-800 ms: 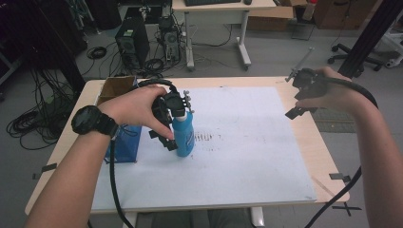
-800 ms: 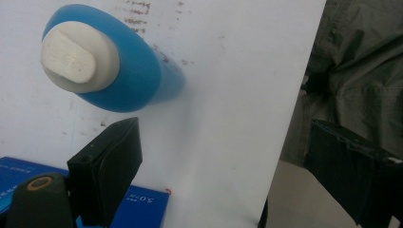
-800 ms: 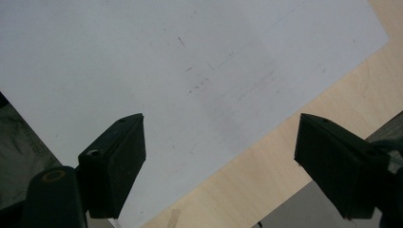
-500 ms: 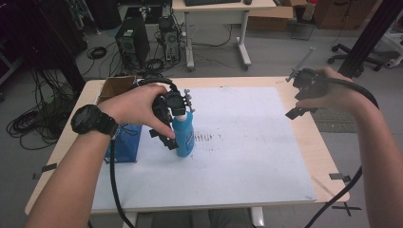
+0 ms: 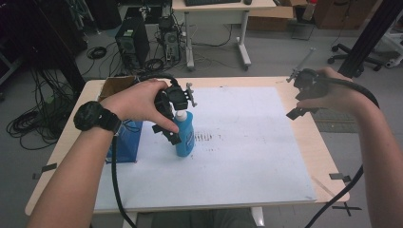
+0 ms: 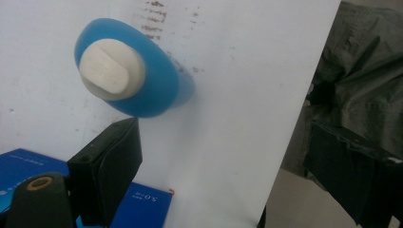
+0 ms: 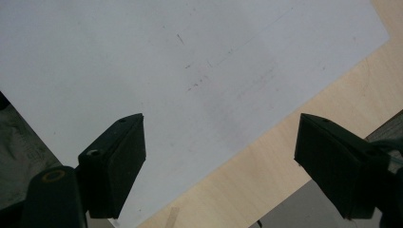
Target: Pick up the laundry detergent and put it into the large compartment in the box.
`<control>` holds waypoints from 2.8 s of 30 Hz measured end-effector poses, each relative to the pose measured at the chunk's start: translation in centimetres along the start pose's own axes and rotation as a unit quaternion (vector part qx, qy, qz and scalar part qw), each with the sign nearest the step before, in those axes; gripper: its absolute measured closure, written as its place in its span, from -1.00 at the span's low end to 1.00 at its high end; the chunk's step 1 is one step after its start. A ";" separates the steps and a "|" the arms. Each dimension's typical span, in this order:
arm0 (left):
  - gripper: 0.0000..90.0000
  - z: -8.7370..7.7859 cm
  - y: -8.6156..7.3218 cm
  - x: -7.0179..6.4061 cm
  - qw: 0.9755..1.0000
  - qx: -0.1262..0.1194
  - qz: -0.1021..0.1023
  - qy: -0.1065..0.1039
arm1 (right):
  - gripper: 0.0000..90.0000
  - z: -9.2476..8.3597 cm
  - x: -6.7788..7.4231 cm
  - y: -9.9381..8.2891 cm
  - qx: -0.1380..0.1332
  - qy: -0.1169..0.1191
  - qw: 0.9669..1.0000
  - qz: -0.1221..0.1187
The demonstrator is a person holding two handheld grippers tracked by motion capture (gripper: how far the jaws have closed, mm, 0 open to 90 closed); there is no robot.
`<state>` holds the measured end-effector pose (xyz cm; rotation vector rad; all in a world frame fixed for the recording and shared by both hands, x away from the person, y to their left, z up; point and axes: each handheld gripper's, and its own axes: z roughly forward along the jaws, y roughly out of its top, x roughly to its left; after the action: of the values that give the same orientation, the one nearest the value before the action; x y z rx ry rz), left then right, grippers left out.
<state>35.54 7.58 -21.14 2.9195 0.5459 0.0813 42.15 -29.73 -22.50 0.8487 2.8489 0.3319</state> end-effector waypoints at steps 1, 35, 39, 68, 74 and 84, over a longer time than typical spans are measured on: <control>-0.72 0.0 0.0 0.0 1.000 0.000 0.000 0.000 | -0.61 0.0 0.0 0.0 -0.002 0.001 1.000 0.001; -0.69 -1.1 2.8 1.1 0.968 -0.026 -0.239 0.068 | -0.62 0.6 -0.1 0.1 -0.001 0.007 1.000 -0.005; -0.70 -1.2 3.0 1.2 0.965 -0.027 -0.250 0.072 | -0.62 0.7 -0.1 0.1 -0.001 0.007 1.000 -0.006; -0.70 0.4 4.8 2.8 0.943 0.001 -0.321 0.091 | -0.63 0.9 -0.3 0.1 0.000 0.007 1.000 -0.010; -0.70 1.0 4.8 3.0 0.941 0.008 -0.326 0.089 | -0.63 1.0 -0.4 0.0 0.000 0.007 1.000 -0.009; -0.70 1.6 5.0 3.4 0.939 0.017 -0.332 0.091 | -0.62 1.1 -0.4 0.1 0.002 0.007 1.000 -0.010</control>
<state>40.62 3.96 -21.78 2.6011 1.5320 0.2520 42.78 -29.66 -23.54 0.8220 2.8705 0.3312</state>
